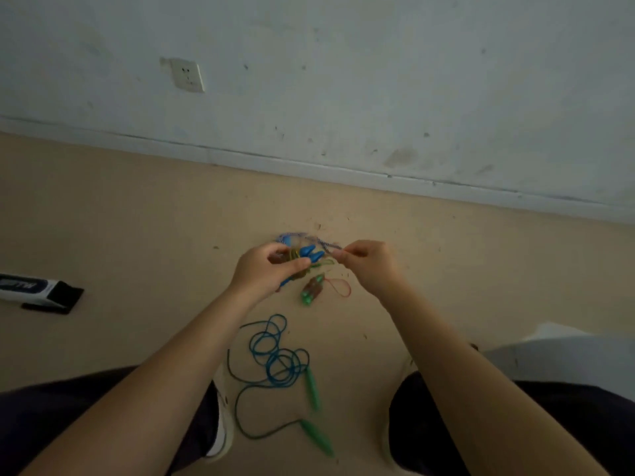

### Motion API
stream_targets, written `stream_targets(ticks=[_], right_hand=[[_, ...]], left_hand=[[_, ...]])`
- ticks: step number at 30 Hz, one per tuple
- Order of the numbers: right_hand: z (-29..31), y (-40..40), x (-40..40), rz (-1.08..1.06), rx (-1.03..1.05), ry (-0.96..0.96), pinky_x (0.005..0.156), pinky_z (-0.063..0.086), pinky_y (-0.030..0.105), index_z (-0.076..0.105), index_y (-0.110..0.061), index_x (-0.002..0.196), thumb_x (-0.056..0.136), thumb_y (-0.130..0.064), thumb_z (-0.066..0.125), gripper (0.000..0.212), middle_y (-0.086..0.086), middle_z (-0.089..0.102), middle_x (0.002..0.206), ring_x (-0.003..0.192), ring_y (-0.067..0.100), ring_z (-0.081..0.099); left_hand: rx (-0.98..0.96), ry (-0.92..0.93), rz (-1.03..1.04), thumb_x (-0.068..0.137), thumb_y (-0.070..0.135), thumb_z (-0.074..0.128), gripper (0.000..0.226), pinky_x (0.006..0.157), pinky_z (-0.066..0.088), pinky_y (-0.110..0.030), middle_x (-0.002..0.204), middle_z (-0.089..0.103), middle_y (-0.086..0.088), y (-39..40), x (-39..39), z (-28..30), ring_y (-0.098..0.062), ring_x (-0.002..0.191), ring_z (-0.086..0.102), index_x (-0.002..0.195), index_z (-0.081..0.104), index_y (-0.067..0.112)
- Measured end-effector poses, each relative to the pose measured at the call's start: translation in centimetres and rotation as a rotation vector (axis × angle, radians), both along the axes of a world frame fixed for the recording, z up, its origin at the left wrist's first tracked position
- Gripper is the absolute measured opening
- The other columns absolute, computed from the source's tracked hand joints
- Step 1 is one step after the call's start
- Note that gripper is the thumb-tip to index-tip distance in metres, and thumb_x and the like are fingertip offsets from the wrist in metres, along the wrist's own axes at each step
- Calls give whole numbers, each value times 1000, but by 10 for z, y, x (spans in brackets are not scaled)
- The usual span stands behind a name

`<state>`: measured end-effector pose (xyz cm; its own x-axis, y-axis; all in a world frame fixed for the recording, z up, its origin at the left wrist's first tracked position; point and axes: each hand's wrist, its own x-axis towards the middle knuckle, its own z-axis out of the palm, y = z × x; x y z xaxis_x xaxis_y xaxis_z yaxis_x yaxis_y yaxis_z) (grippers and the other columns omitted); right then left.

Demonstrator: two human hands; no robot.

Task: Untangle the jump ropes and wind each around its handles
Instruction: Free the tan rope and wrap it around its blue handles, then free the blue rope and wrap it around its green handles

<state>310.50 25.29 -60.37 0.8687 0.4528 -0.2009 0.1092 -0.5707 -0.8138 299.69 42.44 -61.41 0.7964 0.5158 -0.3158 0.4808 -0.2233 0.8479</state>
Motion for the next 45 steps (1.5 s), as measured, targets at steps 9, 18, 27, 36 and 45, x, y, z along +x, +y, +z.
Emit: stream_targets(ticks=[9,18,27,36,45], right_hand=[[-131,53,74,-23,-76,101,59,39,7,75,-14,96,86,-30,74,18,-9,64,80,67,-1,53],[-240,42,55,-159,-29,275,78,59,46,71,-16,102,85,-37,74,27,3,73,86,81,24,70],[-324,32,-49,-78,-77,878,57,56,29,61,-9,113,86,-34,74,39,8,66,95,68,18,64],[-304,40,-40,-61,30,860,52,37,19,66,-15,77,89,-28,71,18,-6,57,60,56,8,48],[-151,15,11,38,384,715,69,52,24,56,-1,92,100,-9,49,13,-4,61,60,61,10,62]], left_hand=[[91,62,55,83,51,73,51,76,43,-17,114,66,8,32,74,-149,-13,108,60,126,66,24],[8,337,94,89,44,70,63,105,39,-35,148,47,-3,46,45,-235,-20,135,44,144,49,21],[2,502,58,78,41,81,52,87,43,-27,116,52,2,18,-50,-310,-14,104,53,121,60,21],[-504,428,28,92,22,70,25,50,43,-23,57,60,-4,10,-30,-281,-10,46,52,91,71,-2],[-375,119,-94,89,19,72,8,53,51,-21,75,66,-2,13,34,-126,-6,46,57,89,71,12]])
